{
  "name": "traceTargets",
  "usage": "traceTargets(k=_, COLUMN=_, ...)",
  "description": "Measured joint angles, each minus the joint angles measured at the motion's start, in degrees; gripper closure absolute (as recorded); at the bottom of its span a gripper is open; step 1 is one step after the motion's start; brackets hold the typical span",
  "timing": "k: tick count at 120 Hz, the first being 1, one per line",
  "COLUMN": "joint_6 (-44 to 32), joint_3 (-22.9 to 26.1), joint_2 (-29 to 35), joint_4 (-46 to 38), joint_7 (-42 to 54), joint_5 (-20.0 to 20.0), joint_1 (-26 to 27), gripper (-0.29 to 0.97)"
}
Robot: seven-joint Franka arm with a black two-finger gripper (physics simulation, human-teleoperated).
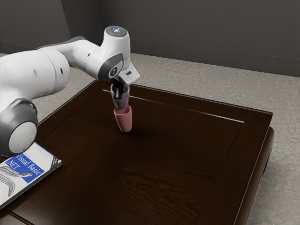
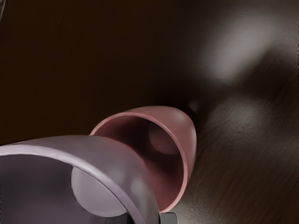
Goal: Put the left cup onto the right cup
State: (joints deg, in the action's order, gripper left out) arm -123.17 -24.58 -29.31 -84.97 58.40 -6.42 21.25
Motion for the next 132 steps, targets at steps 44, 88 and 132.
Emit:
traceTargets(k=44, joint_6=2.85, joint_3=-0.12, joint_2=-0.91, joint_4=-2.33, joint_7=2.19, joint_5=5.2, joint_1=-2.01, gripper=0.79)
traceTargets(k=88, joint_6=2.74, joint_3=-0.03, joint_2=-1.06, joint_4=-0.73, joint_7=4.7, joint_5=6.59, joint_1=-3.18, gripper=0.79)
traceTargets(k=132, joint_6=5.02, joint_3=-0.02, joint_2=5.23, joint_4=-1.76, joint_7=7.17, joint_5=6.41, joint_1=-2.33, gripper=0.19)
